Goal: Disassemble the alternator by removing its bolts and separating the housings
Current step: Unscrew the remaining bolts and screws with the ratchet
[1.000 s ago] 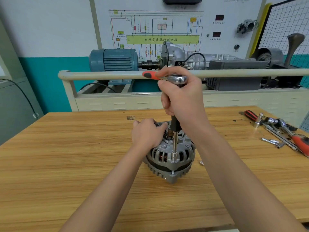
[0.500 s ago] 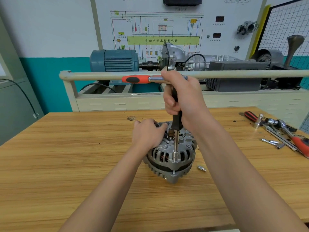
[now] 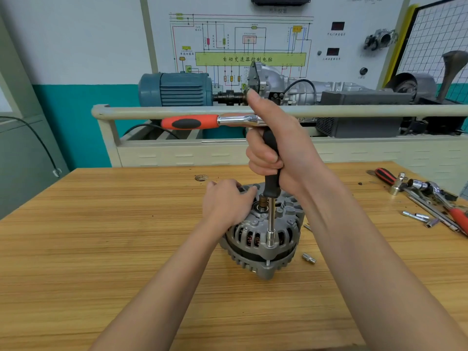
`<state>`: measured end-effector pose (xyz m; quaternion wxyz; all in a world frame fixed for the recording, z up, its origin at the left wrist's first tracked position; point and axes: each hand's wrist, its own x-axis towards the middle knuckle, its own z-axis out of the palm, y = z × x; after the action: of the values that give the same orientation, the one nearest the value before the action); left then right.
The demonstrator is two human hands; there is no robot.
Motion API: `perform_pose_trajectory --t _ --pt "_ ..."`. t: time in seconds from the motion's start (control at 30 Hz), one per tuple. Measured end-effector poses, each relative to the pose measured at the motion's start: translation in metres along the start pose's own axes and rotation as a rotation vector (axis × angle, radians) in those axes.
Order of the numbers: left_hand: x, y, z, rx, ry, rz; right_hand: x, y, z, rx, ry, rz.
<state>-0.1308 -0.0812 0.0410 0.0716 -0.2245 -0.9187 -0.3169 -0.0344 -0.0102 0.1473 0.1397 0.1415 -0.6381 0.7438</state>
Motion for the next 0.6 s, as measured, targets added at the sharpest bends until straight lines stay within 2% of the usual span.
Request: perform_pose_trajectory --t 0.17,0.37,0.6 --pt "0.0072 -0.0018 -0.0013 0.013 -0.08 0.094 0.0002 0.0041 0.0032 -0.083 -0.062 -0.066" --pt "0.0064 -0.0037 -0.0026 0.023 -0.072 0.143 0.0007 0.0034 0.0 -0.009 -0.129 -0.025" --pt "0.0069 -0.0039 -0.0058 0.02 -0.109 0.16 -0.0024 0.0 -0.0005 -0.033 -0.213 0.006"
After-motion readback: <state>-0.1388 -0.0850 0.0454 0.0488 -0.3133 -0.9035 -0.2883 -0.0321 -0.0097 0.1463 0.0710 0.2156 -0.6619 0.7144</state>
